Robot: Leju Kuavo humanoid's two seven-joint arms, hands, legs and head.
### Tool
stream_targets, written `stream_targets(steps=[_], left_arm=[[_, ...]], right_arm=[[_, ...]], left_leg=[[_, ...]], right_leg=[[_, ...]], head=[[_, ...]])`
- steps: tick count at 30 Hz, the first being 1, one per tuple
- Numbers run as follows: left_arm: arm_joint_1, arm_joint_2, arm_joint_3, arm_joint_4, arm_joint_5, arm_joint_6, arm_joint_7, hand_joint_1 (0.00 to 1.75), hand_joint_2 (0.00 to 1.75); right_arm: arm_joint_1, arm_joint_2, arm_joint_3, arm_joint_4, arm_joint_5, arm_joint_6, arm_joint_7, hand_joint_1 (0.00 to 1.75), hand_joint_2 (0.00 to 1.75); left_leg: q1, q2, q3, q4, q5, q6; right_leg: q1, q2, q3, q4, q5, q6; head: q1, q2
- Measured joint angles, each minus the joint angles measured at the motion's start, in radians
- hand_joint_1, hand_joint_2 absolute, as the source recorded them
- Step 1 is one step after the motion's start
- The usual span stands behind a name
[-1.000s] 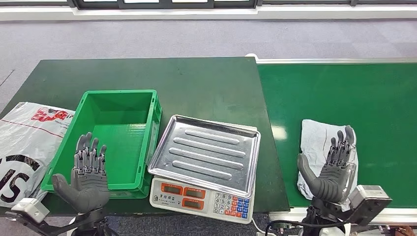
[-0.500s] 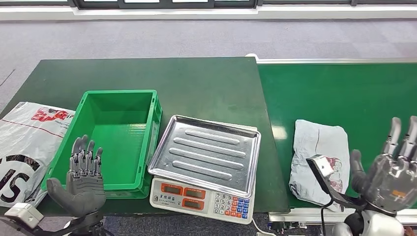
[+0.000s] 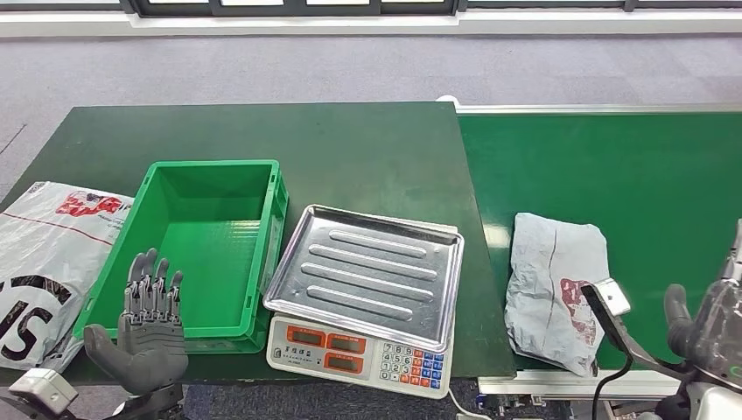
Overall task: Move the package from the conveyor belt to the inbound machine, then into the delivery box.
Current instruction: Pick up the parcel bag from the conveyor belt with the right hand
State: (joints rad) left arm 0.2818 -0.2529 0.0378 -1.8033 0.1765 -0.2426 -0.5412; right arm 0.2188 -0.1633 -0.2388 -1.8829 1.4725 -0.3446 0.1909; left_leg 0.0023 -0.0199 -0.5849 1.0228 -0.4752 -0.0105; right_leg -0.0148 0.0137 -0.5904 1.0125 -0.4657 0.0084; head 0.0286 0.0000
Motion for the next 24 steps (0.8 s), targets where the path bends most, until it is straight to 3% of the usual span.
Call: stream_targets(steps=[8,12,14,18,24], left_arm=[[0.003,0.000,0.000,0.001,0.000,-0.013,0.008,0.00,0.00],[-0.013,0.001,0.000,0.013,0.000,-0.020,0.023,0.00,0.00],[-0.021,0.003,0.000,0.020,0.000,-0.021,0.028,0.00,0.00],[-0.029,0.007,0.000,0.028,0.002,-0.019,0.039,0.00,0.00],[-0.035,0.010,0.000,0.030,0.003,-0.018,0.045,0.00,0.00]], right_arm=[[-0.083,-0.034,0.000,0.162,-0.438,0.228,-0.166,0.00,1.75],[-0.127,-0.046,-0.001,0.321,-0.684,0.349,-0.257,0.00,1.75],[-0.146,-0.056,-0.002,0.404,-0.714,0.368,-0.274,0.00,1.75],[-0.185,-0.074,-0.002,0.533,-0.667,0.373,-0.231,0.00,1.75],[-0.219,-0.085,-0.002,0.622,-0.609,0.352,-0.186,0.00,1.75]], left_leg=[[0.000,0.000,0.003,0.000,0.001,0.001],[0.000,-0.002,0.003,0.000,0.001,0.001],[0.000,-0.002,0.003,0.000,0.001,0.001],[0.000,-0.002,0.003,0.000,0.001,0.001],[0.000,-0.002,0.003,0.000,0.001,0.001]], right_leg=[[0.000,-0.001,0.001,0.000,0.000,0.000],[0.000,-0.002,0.001,0.000,0.000,0.001],[0.000,-0.002,0.001,0.000,0.000,0.001],[0.000,-0.002,0.001,0.000,0.000,0.001],[0.000,-0.003,0.001,0.000,0.000,0.000]], head=[[0.000,0.000],[0.000,0.000],[0.000,0.000],[0.000,0.000],[0.000,0.000]])
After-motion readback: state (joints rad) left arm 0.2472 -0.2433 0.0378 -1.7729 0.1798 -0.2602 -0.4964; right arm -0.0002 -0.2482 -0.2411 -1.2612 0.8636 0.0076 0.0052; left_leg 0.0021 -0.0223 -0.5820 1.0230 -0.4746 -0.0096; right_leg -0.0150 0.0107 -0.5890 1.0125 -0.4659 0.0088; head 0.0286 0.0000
